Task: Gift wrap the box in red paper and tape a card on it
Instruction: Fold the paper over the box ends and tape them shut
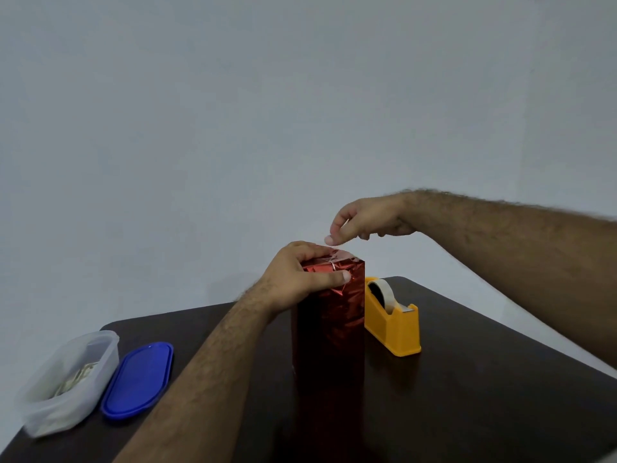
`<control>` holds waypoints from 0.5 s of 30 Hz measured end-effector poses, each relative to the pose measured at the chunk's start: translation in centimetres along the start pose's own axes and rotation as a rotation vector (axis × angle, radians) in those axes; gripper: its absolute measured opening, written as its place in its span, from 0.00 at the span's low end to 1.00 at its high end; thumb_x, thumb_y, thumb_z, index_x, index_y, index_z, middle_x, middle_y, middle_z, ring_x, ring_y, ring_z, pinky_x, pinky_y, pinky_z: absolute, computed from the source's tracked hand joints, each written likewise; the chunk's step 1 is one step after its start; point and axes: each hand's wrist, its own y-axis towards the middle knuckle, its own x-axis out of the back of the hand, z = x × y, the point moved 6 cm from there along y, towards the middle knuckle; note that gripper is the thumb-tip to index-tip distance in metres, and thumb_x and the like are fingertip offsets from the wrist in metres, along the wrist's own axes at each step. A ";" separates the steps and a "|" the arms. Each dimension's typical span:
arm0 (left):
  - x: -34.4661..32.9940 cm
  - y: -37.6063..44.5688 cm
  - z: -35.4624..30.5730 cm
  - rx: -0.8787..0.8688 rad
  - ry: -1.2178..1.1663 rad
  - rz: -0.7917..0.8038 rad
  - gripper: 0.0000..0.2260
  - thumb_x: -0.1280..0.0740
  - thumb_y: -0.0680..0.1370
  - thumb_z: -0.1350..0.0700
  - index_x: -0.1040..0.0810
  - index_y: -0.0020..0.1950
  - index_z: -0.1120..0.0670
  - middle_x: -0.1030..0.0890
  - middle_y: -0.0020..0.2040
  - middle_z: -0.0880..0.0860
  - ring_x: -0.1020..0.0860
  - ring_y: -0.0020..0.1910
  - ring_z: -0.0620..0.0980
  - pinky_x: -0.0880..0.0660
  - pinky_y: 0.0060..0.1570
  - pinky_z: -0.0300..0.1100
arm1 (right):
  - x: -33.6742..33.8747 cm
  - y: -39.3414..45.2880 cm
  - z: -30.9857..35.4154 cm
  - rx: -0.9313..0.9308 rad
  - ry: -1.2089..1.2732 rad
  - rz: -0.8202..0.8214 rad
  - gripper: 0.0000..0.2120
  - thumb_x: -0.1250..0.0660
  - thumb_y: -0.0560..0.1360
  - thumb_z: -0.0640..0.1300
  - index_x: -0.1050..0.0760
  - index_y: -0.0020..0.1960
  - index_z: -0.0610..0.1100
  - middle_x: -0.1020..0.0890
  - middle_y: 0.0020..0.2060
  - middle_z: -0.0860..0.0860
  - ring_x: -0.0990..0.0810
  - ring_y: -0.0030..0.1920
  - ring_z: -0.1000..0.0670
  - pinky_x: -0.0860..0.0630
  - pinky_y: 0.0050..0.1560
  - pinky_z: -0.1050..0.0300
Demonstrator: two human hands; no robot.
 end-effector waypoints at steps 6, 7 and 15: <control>-0.1 -0.1 -0.1 -0.019 -0.005 0.031 0.16 0.16 0.70 0.46 0.13 0.55 0.39 0.20 0.61 0.41 0.18 0.56 0.35 0.18 0.59 0.40 | -0.7 -0.5 -2.1 -0.094 0.001 0.002 0.29 0.19 0.71 0.56 0.24 0.67 0.50 0.24 0.66 0.49 0.29 0.70 0.43 0.36 0.76 0.40; 0.0 0.0 0.0 -0.017 -0.005 0.026 0.18 0.15 0.69 0.45 0.13 0.57 0.40 0.20 0.63 0.42 0.18 0.57 0.36 0.18 0.59 0.40 | -0.7 -0.6 -2.5 -0.098 0.052 -0.011 0.27 0.20 0.73 0.53 0.23 0.68 0.49 0.24 0.69 0.48 0.29 0.72 0.42 0.36 0.76 0.40; -0.3 0.1 0.0 -0.026 -0.025 0.008 0.20 0.16 0.65 0.41 0.11 0.55 0.43 0.20 0.63 0.45 0.17 0.59 0.42 0.17 0.60 0.45 | -3.4 -0.9 -0.8 -0.022 0.204 -0.009 0.22 0.22 0.74 0.56 0.26 0.61 0.51 0.26 0.66 0.51 0.32 0.69 0.46 0.38 0.72 0.43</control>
